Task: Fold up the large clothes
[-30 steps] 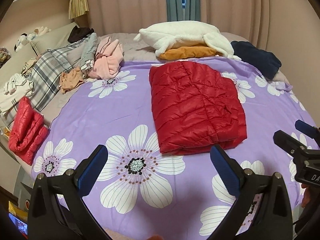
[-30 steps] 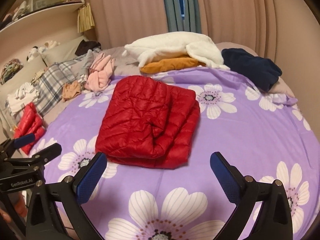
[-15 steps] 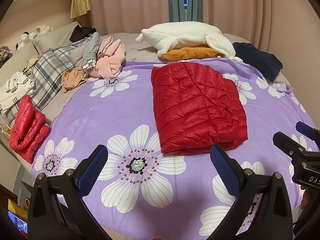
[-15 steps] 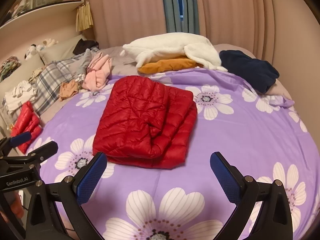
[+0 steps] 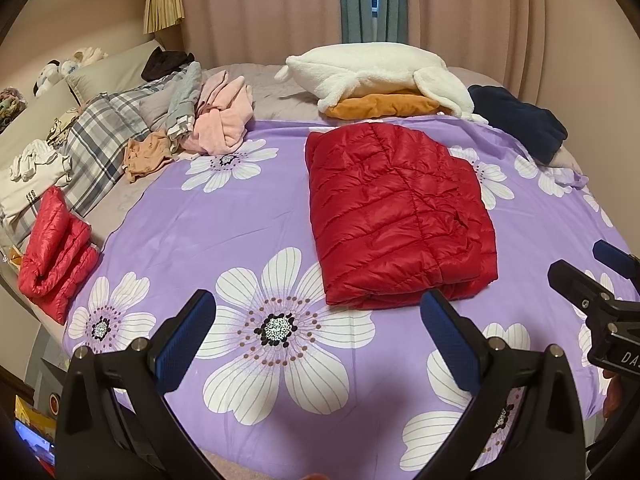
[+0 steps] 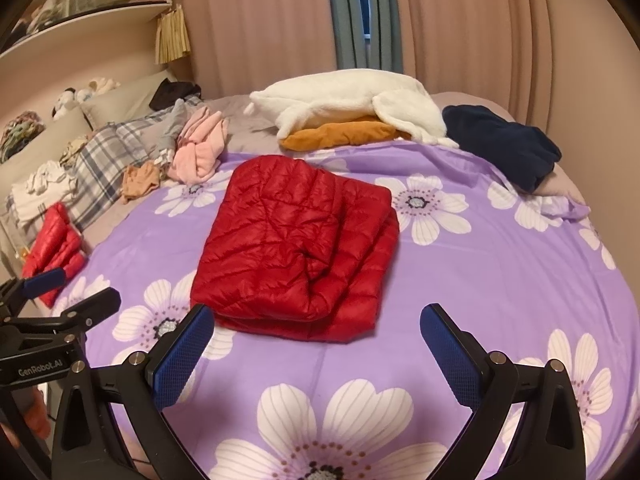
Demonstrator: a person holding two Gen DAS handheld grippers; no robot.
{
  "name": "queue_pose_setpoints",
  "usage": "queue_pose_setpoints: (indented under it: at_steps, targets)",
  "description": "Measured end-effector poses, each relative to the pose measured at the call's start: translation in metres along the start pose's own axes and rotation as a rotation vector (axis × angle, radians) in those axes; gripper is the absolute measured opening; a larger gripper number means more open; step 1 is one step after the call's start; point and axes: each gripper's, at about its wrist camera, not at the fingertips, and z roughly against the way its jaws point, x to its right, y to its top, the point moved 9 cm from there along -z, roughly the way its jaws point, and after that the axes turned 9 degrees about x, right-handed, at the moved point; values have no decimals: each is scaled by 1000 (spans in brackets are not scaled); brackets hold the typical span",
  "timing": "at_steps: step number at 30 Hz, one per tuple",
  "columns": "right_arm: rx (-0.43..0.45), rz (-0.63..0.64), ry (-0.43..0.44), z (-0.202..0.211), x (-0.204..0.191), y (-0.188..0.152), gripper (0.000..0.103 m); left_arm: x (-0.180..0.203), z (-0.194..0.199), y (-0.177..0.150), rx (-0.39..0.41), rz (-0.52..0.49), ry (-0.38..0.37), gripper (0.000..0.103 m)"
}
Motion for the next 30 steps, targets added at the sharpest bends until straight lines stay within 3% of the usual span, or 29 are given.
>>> queue_pose_setpoints:
  at_steps: [30]
  targets:
    - [1,5,3,-3,-3,-1,102,-1,-2,-2,-2,-1,0,103]
